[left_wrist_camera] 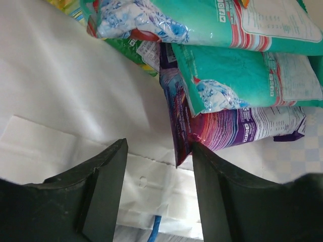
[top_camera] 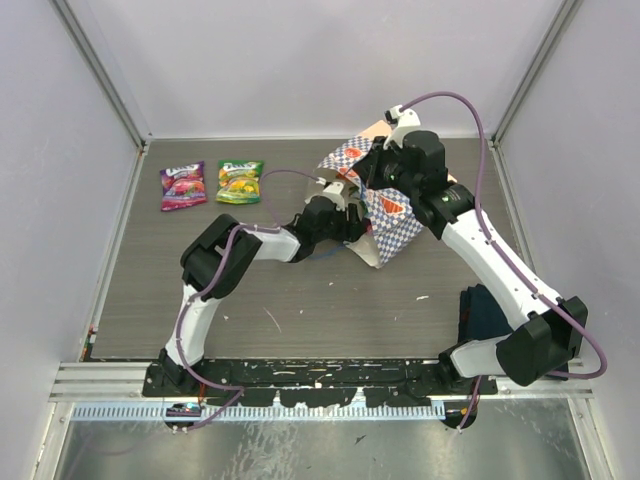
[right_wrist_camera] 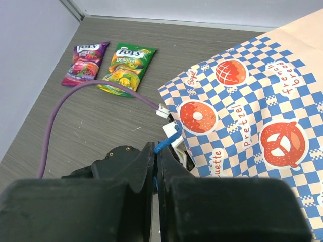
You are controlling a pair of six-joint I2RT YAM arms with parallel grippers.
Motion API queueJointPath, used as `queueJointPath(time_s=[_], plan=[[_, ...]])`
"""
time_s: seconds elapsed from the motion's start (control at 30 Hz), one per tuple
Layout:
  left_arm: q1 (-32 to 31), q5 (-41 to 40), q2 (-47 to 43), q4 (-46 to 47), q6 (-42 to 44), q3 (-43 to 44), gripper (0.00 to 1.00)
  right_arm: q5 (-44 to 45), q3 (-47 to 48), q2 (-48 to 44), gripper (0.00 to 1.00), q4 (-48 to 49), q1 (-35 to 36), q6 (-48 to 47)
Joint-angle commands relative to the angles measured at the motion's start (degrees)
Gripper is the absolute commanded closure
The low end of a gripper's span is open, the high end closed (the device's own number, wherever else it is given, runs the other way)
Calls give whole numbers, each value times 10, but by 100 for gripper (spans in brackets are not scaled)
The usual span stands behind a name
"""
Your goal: Take the snacks out of the paper bag
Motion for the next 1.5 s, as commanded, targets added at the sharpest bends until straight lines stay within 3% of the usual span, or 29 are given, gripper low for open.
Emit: queueJointPath(time_s=[0.0,0.13,0.3,0.57,0.77,1.0,1.13,1.27,1.37,1.47], plan=[[-7,1,23,-14,5,45,46,-2,0,-29,99,44,-6,-8],[-8,12,36,-13,2,62,59,-6,-4,-30,99,47,-7,-6],[-7,60,7,-11,28,54,99,-7,-8,-30,99,51,-11,-5],[8,64,-217,-31,115,-108,100,-4,-21,-44,100,54,-34,-4],[14,30,-431,-142,152,-200,100,-23,-27,-31,99,71,-45,10],[20,-249,-690,-334,121,-268,100,-50,-29,-25,99,81,-48,30],[22,-404,-785,-460,110,-260,100,-66,-32,-22,99,91,-48,44],[23,-591,-813,-603,84,-226,100,-83,-33,-14,99,102,-48,58],[23,-684,-810,-622,108,-232,100,-99,-31,-3,99,109,-47,66],[23,-717,-757,-600,148,-227,100,-107,-29,6,99,112,-47,71]])
